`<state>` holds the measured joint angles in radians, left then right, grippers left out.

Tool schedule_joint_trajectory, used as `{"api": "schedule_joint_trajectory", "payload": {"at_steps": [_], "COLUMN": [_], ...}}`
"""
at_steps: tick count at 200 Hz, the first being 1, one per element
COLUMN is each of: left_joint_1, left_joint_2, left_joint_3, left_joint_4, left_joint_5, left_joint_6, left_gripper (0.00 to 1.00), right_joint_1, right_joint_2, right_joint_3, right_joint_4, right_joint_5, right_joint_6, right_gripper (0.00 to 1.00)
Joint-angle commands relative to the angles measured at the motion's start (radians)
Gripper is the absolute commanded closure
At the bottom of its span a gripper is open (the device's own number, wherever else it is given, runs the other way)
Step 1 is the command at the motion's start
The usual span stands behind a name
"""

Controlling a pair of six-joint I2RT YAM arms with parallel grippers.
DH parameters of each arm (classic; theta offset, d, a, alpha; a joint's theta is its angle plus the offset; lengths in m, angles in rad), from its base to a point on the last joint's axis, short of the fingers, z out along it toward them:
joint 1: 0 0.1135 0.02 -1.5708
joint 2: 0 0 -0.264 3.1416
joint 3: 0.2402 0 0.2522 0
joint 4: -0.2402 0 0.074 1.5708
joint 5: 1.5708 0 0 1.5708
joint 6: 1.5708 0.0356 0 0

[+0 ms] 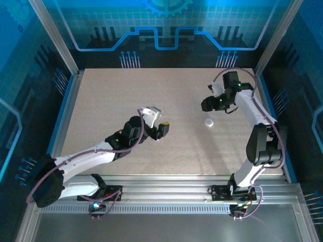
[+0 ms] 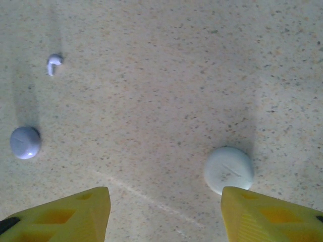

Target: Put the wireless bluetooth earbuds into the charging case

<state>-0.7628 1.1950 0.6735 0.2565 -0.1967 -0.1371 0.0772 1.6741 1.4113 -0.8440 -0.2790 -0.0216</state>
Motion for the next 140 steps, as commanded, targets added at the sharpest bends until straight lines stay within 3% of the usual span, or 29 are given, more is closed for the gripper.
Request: {"api": "schedule_joint_trajectory", "payload": {"at_steps": [1,74,140], "left_joint_1": [0.033,0.172,0.376], "left_joint_2": [-0.036,-0.095,-0.129], "left_joint_3": [0.048,0.100,0.097], "left_joint_4": [-0.133,-0.396,-0.559], "left_joint_5": [0.020,0.074,0.219], "left_joint_6": [-0.065,-0.159,-0.259], "left_gripper": [0.28,0.28,0.27], "right_joint_1": [0.055,0.303,0.494], "right_joint_2": [-0.057,-0.145,-0.079], "right_joint_3": [-0.022,-0.077,-0.034], "right_joint_4": [-0.005,0.017,0.034], "right_joint_5": [0.034,0.148,0.216], "right_joint_6": [0.063,0.167,0.232], "right_gripper": [0.39,0.38,0.35]}}
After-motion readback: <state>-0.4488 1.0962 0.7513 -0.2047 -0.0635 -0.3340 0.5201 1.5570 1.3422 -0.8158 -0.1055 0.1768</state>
